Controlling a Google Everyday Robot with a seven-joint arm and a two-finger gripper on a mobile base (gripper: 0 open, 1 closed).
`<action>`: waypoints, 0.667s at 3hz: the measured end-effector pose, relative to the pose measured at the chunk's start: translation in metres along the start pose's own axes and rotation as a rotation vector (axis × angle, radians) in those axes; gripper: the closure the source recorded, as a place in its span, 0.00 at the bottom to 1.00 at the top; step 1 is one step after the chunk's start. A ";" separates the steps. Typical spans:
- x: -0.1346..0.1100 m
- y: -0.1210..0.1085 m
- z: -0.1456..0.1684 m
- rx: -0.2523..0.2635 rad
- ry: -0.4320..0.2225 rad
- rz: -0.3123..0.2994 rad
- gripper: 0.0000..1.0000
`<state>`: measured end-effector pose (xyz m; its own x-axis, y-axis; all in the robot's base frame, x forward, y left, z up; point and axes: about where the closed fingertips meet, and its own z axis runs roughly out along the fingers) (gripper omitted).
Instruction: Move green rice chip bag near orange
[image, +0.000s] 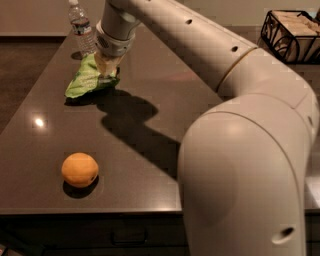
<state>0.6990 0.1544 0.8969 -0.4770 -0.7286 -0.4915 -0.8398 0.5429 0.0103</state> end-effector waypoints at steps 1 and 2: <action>0.014 0.006 -0.032 -0.038 -0.051 -0.059 1.00; 0.040 0.018 -0.065 -0.091 -0.085 -0.117 1.00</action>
Offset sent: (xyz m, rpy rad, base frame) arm -0.1017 -0.1026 0.0599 0.1399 -0.0259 0.2481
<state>0.6482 0.1080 0.9341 -0.3537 -0.7446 -0.5661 -0.9103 0.4131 0.0255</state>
